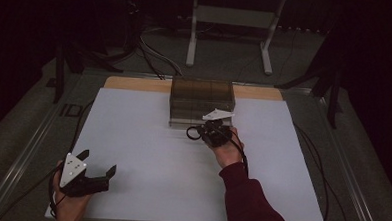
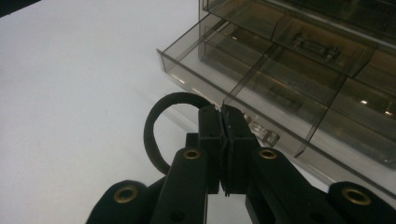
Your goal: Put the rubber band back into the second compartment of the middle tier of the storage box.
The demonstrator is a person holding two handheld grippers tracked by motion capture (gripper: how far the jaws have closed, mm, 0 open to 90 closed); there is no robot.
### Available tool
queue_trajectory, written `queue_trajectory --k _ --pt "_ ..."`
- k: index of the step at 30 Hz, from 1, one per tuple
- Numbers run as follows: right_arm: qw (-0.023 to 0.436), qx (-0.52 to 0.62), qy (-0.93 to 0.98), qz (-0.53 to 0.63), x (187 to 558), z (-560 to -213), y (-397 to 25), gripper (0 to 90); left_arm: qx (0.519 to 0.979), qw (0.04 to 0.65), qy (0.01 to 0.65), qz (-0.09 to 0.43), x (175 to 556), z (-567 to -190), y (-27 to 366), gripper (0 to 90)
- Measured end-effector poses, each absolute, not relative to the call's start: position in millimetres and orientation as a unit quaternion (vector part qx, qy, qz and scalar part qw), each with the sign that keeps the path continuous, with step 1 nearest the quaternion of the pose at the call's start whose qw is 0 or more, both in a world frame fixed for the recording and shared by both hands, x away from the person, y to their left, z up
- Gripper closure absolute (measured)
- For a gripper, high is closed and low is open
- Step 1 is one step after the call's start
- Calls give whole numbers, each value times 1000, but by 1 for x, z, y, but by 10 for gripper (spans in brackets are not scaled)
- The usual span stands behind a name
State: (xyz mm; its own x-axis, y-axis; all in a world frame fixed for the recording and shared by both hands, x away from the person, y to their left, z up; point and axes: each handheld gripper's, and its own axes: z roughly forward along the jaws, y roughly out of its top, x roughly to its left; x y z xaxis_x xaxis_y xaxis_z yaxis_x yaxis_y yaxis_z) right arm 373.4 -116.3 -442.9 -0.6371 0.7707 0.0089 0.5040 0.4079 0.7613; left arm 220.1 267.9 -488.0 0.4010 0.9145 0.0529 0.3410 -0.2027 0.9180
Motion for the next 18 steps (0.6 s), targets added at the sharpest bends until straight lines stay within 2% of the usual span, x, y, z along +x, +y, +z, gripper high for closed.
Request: queue_trajectory --k 18 --pt "180 389 819 382 387 -437 -112 885 706 449 447 315 221 -488 269 4"
